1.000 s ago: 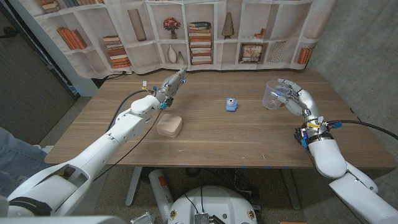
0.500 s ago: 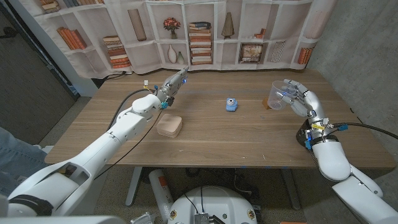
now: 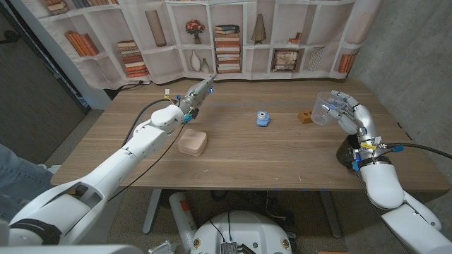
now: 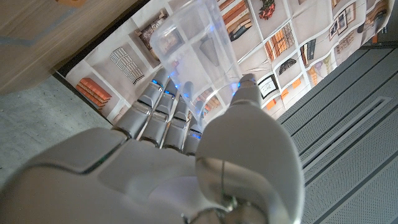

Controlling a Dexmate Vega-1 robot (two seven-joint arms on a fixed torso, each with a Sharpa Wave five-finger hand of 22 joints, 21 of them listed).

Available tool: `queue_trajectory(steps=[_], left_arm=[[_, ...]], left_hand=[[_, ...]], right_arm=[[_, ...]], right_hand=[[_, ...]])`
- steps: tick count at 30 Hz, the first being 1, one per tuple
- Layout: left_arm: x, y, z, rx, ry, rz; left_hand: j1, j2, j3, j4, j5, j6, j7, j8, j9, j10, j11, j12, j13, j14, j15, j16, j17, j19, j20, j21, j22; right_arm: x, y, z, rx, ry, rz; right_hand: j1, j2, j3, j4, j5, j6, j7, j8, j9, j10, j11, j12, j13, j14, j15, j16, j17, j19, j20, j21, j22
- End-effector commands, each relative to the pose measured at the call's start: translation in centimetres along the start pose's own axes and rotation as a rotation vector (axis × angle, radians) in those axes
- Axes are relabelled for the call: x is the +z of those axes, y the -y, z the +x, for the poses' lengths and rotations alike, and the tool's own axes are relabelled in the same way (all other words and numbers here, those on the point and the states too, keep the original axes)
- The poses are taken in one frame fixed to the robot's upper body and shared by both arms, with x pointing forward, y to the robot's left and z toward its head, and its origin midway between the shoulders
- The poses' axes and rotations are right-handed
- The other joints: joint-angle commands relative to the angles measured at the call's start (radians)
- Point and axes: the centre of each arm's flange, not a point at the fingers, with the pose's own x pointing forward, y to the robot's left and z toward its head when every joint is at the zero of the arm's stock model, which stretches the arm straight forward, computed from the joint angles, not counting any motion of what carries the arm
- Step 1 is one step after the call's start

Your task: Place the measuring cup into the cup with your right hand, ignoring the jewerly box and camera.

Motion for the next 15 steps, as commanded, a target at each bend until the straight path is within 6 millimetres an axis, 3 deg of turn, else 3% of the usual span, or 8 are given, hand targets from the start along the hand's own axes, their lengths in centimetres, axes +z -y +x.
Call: queue_trajectory(steps=[1, 15], left_arm=[[0.2, 0.2, 0.2, 0.009, 0.019, -0.005], [0.2, 0.0, 0.6, 0.009, 0.021, -0.008]], left_hand=[[0.002, 0.006, -0.003, -0.001, 0.0, -0.02, 0.007, -0.001, 0.005, -0.046, 0.012, -0.001, 0.006, -0.103, 0.009, -0.003, 0.004, -0.139, -0.009, -0.004, 0.003], [0.002, 0.007, -0.004, -0.001, -0.001, -0.014, 0.006, 0.002, 0.005, -0.036, 0.016, 0.005, 0.007, -0.094, 0.014, 0.001, 0.005, -0.12, -0.011, 0.004, 0.003]], right_arm=[[-0.2, 1.2, -0.8, -0.046, -0.015, -0.014], [-0.4, 2.3, -1.4, -0.086, -0.042, -0.019]], right_hand=[[0.016, 0.013, 0.016, 0.003, -0.005, 0.047, -0.033, 0.005, 0.006, 0.011, 0.003, -0.001, 0.005, 0.009, -0.088, -0.003, 0.005, 0.004, -0.09, -0.004, -0.001], [0.018, 0.015, 0.018, 0.005, -0.011, 0.05, -0.033, 0.004, 0.006, 0.01, -0.004, -0.004, 0.005, 0.011, -0.088, -0.004, 0.007, 0.004, -0.091, -0.006, 0.0]])
